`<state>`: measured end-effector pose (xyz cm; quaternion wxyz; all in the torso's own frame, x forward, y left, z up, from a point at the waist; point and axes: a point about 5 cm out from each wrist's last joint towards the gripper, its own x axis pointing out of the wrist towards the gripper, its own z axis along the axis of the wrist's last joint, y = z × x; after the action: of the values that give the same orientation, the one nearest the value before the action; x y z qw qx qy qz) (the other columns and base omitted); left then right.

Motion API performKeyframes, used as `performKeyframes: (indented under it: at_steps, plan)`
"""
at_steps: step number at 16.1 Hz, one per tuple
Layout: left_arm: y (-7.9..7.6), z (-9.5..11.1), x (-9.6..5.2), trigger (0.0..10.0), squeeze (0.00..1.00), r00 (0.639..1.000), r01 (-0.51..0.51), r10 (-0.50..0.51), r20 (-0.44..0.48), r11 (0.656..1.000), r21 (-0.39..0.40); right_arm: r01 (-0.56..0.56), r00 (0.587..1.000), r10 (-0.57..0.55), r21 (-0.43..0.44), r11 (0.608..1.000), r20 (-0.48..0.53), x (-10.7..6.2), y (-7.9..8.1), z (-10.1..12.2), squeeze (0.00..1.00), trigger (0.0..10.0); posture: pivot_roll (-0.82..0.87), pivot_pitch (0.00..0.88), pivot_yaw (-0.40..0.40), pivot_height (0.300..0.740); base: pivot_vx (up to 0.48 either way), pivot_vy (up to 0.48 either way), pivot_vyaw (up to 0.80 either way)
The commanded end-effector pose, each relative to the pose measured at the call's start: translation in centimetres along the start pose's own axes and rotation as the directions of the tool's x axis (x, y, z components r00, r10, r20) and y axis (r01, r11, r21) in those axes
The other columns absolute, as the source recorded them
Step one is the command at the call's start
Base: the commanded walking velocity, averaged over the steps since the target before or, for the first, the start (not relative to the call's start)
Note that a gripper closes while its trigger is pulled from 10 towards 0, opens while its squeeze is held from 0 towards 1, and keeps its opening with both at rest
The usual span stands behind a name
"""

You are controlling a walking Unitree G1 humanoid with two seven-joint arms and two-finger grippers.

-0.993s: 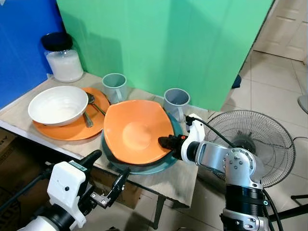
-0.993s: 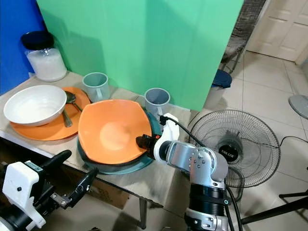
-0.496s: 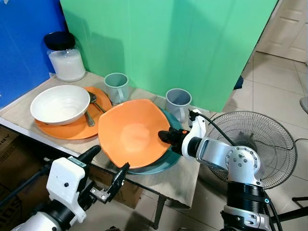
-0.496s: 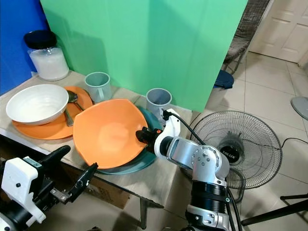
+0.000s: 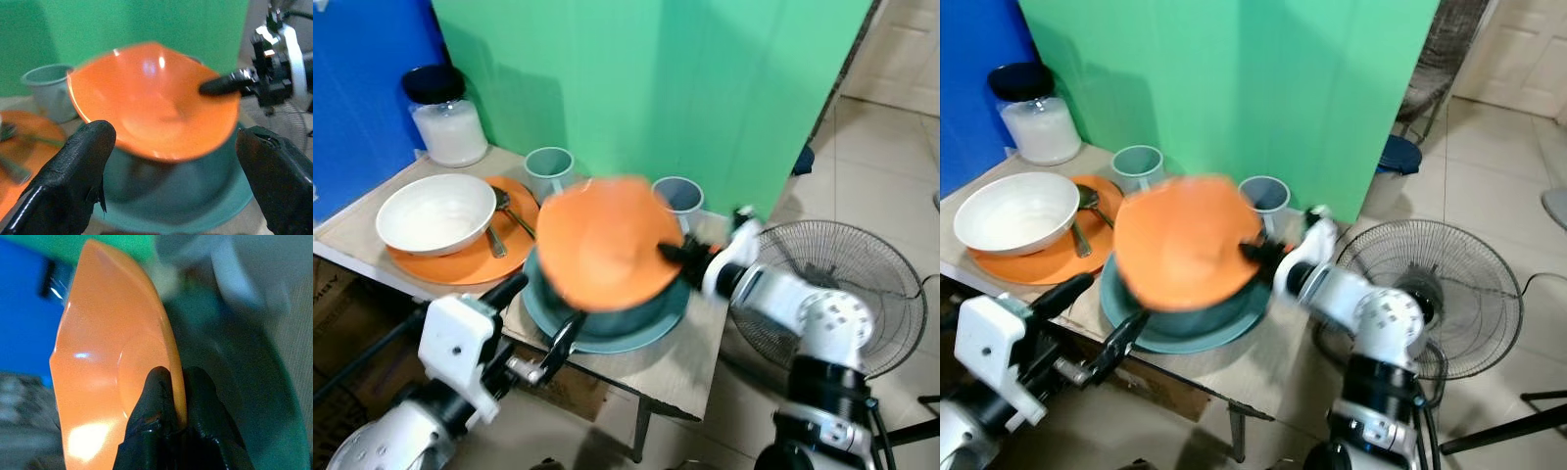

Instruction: Setting the table

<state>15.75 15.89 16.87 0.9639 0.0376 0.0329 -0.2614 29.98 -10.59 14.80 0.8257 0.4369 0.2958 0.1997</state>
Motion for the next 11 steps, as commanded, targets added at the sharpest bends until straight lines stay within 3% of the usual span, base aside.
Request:
performKeyframes:
  at_steps: [1,4,5,6,7,8,10,11]
  plan:
    - [-0.2,-0.3,0.5,10.0,0.00,0.999,0.037,-0.037,-0.004,0.999,-0.016,-0.194,0.975,0.195,-0.022,0.981,0.104,0.0,4.3,1.5,0.00,0.0,-0.06,0.000,0.045,0.740,0.000,0.000,0.00]
    - [-0.1,-0.1,1.6,10.0,0.00,0.997,0.075,-0.074,0.018,0.997,-0.012,-0.216,0.944,0.232,-0.091,0.972,0.234,-2.4,4.7,3.9,0.00,0.0,-0.09,0.000,0.073,0.740,0.000,0.000,0.00]
    - [0.0,0.1,2.1,10.0,0.00,0.995,0.091,-0.090,0.034,0.996,-0.009,-0.218,0.920,0.250,-0.136,0.966,0.303,-3.9,4.7,5.0,0.00,0.0,-0.10,0.000,0.086,0.740,0.000,0.000,0.00]
    - [0.1,0.5,2.8,10.0,0.00,0.993,0.103,-0.102,0.057,0.995,-0.007,-0.225,0.881,0.288,-0.204,0.953,0.376,-6.3,4.5,6.0,0.00,3.1,-0.11,0.000,0.094,0.740,0.000,0.000,0.00]
    - [0.1,0.5,3.0,10.0,0.00,0.992,0.107,-0.107,0.060,0.994,-0.005,-0.227,0.875,0.309,-0.248,0.942,0.373,-7.1,4.5,6.0,0.00,10.0,-0.11,0.000,0.096,0.740,0.000,0.000,0.00]
    - [0.1,0.5,3.0,10.0,0.00,0.992,0.108,-0.108,0.062,0.994,-0.003,-0.219,0.869,0.317,-0.277,0.935,0.380,-7.5,4.4,5.9,0.00,10.0,-0.12,0.000,0.097,0.740,0.000,0.000,0.00]
    - [0.0,0.5,3.3,10.0,0.00,0.991,0.111,-0.111,0.070,0.994,0.005,-0.079,0.892,0.275,-0.475,0.876,0.359,-8.4,4.2,4.8,0.00,10.0,-0.12,0.000,0.096,0.740,0.000,0.000,-0.39]
    - [0.0,0.6,3.3,10.0,0.00,0.992,0.106,-0.107,0.073,0.994,0.008,-0.064,0.888,0.272,-0.485,0.872,0.372,-8.5,4.3,4.4,0.00,10.0,-0.12,0.000,0.089,0.740,0.000,0.000,-0.80]
